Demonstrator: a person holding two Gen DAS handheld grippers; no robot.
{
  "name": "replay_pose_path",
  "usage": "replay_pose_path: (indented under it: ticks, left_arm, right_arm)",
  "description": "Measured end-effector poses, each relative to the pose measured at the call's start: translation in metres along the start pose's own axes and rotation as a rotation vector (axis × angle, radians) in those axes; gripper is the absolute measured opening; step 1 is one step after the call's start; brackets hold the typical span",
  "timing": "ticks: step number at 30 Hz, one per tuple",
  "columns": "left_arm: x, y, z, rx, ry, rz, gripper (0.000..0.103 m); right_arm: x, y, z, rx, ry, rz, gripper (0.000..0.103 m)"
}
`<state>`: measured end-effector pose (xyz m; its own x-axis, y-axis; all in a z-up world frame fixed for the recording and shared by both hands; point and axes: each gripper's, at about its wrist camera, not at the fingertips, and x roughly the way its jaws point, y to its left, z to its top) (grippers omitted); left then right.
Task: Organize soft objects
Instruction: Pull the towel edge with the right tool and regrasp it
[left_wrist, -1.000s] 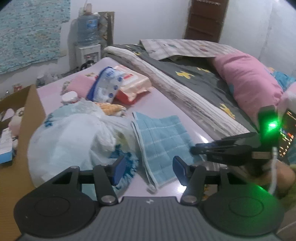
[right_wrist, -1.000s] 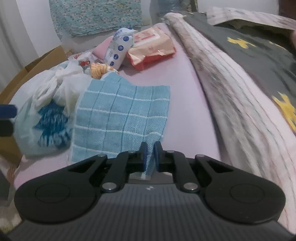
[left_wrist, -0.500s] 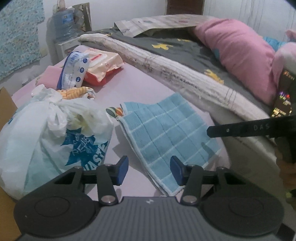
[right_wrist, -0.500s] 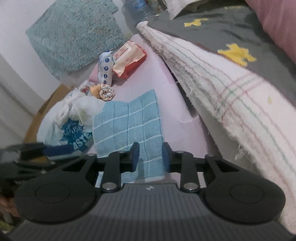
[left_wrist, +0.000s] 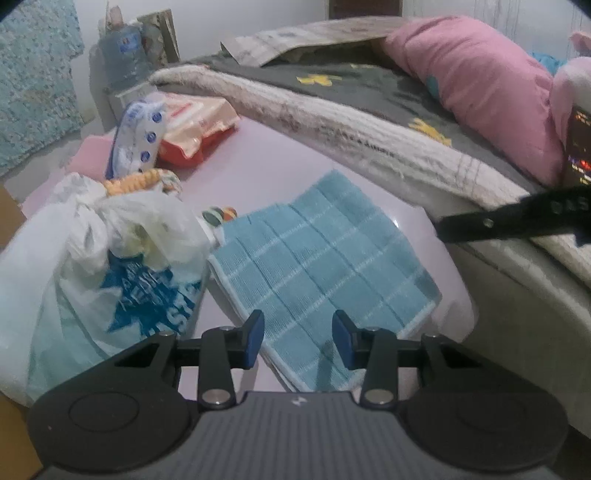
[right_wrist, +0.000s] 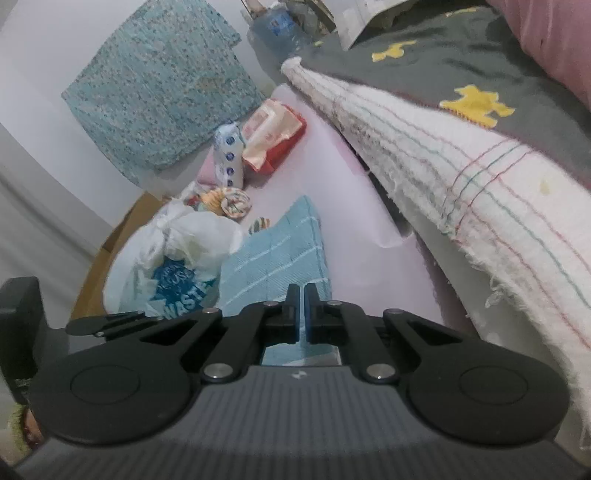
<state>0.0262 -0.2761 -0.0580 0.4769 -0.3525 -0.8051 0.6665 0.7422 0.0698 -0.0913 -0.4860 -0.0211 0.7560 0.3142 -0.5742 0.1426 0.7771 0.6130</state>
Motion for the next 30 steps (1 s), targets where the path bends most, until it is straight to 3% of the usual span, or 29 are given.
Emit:
replay_pose_path:
  ticks: [5,7,10,14,15,16,18,22,27,30]
  left_arm:
    - [0.005,0.003,0.007,-0.007,-0.013,0.030,0.041]
    - [0.008,0.004,0.008,-0.008,-0.017,0.039,0.041]
    - [0.012,0.004,0.008,-0.014,-0.023,0.052,0.040]
    - [0.019,0.004,0.007,-0.018,-0.011,0.060,0.037]
    - [0.021,0.003,0.007,-0.018,-0.007,0.061,0.037]
    - [0.022,0.003,0.006,-0.018,-0.003,0.060,0.037]
    - [0.025,0.001,0.005,-0.017,0.003,0.056,0.036]
    - [0.026,-0.004,0.005,-0.009,0.007,0.036,0.036]
    - [0.030,-0.012,0.005,-0.001,0.012,0.007,0.035]
    - [0.031,-0.014,0.003,-0.008,0.014,-0.012,0.033]
  right_arm:
    - [0.001,-0.014,-0.006,0.092,0.005,0.038,0.010]
    - [0.008,-0.019,-0.011,0.131,0.017,0.046,0.030]
    - [0.022,-0.021,-0.019,0.151,0.035,0.047,0.041]
    - [0.035,-0.019,-0.025,0.154,0.033,0.054,0.036]
    - [0.036,-0.017,-0.024,0.149,0.040,0.051,0.018]
    - [0.037,-0.016,-0.024,0.145,0.046,0.046,0.009]
    - [0.037,-0.017,-0.023,0.148,0.051,0.056,0.005]
    - [0.023,-0.017,-0.017,0.155,0.013,0.103,0.004]
    - [0.007,-0.019,-0.013,0.155,-0.022,0.101,0.004]
    - [0.004,-0.020,-0.015,0.183,-0.026,0.153,0.004]
